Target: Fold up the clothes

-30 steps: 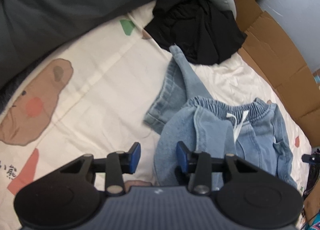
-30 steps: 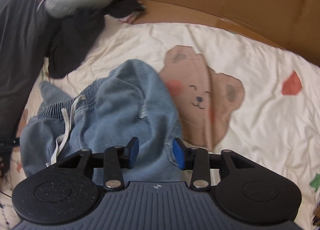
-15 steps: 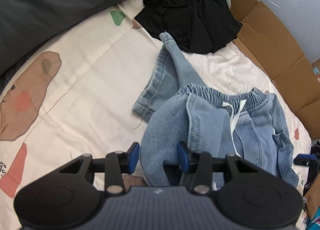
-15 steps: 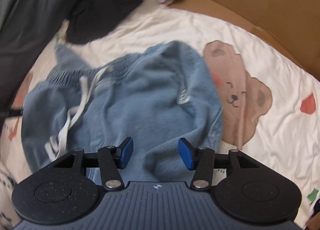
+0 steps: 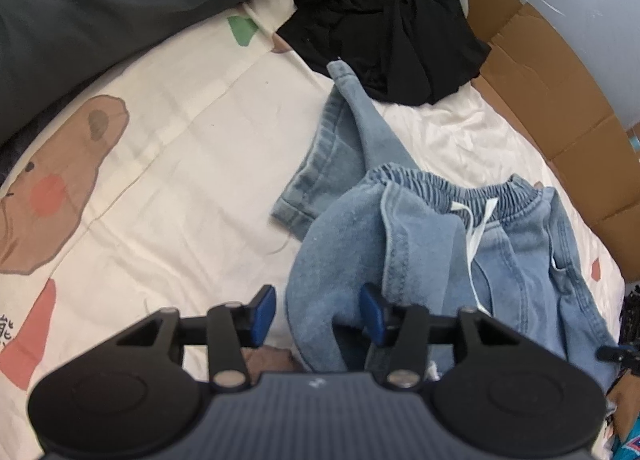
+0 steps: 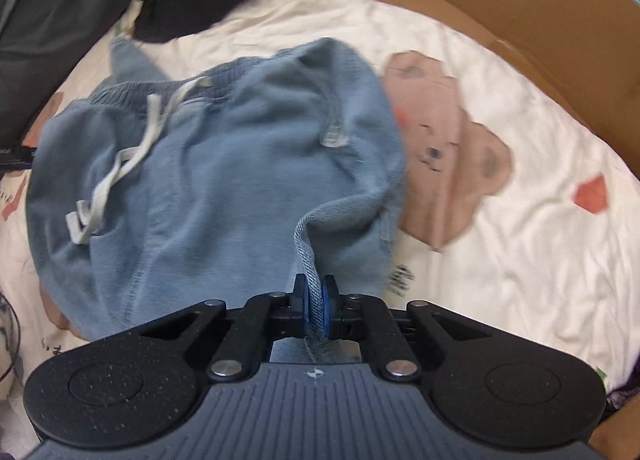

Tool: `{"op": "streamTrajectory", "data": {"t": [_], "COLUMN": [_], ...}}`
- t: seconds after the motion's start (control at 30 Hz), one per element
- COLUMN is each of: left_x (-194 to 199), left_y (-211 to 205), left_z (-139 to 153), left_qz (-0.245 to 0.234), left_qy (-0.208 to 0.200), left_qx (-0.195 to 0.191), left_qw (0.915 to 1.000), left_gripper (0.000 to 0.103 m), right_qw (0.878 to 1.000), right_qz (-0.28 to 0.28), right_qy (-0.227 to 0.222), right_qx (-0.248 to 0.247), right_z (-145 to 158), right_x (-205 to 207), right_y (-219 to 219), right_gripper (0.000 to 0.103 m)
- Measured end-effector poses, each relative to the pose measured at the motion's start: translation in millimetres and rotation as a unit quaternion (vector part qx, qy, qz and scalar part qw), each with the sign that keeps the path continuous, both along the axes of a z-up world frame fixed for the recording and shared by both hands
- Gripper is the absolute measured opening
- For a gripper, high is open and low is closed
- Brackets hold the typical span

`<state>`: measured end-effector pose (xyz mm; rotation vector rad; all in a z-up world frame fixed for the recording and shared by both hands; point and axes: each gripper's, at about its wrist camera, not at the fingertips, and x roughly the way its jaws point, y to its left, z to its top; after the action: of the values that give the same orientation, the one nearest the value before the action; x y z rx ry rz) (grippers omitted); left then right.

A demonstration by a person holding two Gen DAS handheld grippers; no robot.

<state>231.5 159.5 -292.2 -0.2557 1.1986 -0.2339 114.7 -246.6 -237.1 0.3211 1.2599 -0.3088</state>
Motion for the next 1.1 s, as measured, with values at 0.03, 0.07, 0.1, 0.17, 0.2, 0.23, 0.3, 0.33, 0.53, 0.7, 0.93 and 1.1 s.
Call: {"op": "streamTrajectory", "data": {"t": [0.03,0.07,0.1,0.17,0.2,0.23,0.3,0.33,0.53,0.7,0.93,1.1], "left_x": [-1,-1,-2,-3,-3,-3,-2,-2,-6,-10,-6,4], "left_y": [0,-1,-1,-1,-1,-1,0,1,4,12,20,27], "left_z": [1,2,3,6,7,7,8,8,18,32,28,13], "left_qz": [-0.001,-0.004,-0.007,-0.011,-0.012,-0.013,-0.012,-0.011,-0.012,-0.010,-0.001,0.020], "left_qy": [-0.001,-0.002,-0.004,-0.008,-0.009,-0.009,-0.009,-0.009,-0.016,-0.030,-0.032,-0.023], "left_qx": [0.002,0.004,0.007,0.012,0.013,0.013,0.014,0.014,0.013,0.008,0.012,-0.013], "left_qw": [1.0000,1.0000,0.9999,0.9998,0.9998,0.9998,0.9998,0.9998,0.9997,0.9995,0.9994,0.9995], "left_gripper": [0.049,0.049,0.049,0.049,0.049,0.049,0.049,0.048,0.047,0.047,0.045,0.030], "right_qw": [1.000,1.000,1.000,0.999,0.998,0.997,0.994,0.992,0.990,0.988,0.986,0.981], "right_qz": [-0.007,-0.016,-0.025,-0.049,-0.061,-0.073,-0.108,-0.123,-0.140,-0.151,-0.161,-0.192], "right_qy": [0.001,0.002,0.005,0.010,0.013,0.015,0.016,0.015,0.017,0.025,0.041,0.022], "right_qx": [-0.003,-0.006,-0.007,-0.007,-0.008,-0.010,-0.003,0.002,0.010,0.014,0.014,0.032], "right_z": [0,0,-2,-7,-10,-13,-19,-23,-40,-63,-82,-67], "right_x": [-5,-11,-15,-27,-33,-38,-52,-58,-66,-65,-62,-71], "right_y": [-4,-10,-16,-30,-37,-43,-58,-65,-81,-91,-96,-104], "right_gripper": [0.005,0.005,0.005,0.005,0.005,0.005,0.005,0.005,0.005,0.005,0.015,0.026]}}
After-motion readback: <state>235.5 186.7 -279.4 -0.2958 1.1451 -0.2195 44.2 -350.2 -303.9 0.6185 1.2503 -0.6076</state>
